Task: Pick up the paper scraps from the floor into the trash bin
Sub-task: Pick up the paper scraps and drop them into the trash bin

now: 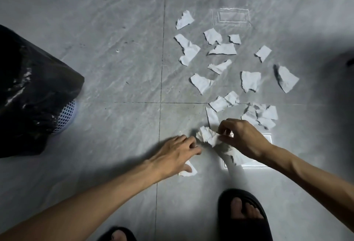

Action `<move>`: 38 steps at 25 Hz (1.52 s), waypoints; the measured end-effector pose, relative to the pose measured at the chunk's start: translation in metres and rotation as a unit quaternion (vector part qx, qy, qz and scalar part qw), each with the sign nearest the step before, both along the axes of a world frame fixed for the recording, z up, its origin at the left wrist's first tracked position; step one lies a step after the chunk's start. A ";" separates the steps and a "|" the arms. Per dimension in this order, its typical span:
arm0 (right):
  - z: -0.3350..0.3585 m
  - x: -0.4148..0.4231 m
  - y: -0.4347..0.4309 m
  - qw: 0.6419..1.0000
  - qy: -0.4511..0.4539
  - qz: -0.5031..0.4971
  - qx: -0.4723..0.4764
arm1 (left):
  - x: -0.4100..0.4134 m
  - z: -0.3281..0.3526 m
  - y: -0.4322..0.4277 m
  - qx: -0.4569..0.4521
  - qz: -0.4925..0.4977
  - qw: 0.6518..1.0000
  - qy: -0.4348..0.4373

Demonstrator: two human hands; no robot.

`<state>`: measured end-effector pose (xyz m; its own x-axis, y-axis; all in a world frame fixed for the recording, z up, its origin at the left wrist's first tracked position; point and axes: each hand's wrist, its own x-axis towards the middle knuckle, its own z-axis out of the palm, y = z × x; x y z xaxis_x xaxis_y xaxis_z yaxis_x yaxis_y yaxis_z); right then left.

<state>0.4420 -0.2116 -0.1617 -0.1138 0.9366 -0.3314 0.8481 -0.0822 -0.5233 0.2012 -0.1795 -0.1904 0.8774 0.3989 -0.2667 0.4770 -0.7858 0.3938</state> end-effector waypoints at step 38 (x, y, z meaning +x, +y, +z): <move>0.025 -0.042 0.020 0.907 0.303 -0.288 -0.055 | 0.019 0.092 0.092 -0.106 0.399 0.867 -0.280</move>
<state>0.3997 -0.1918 -0.1372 0.1912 0.8639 -0.4659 0.2080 -0.4995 -0.8410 0.2207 -0.0879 -0.0988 0.3608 0.9322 -0.0297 0.5226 -0.1757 0.8342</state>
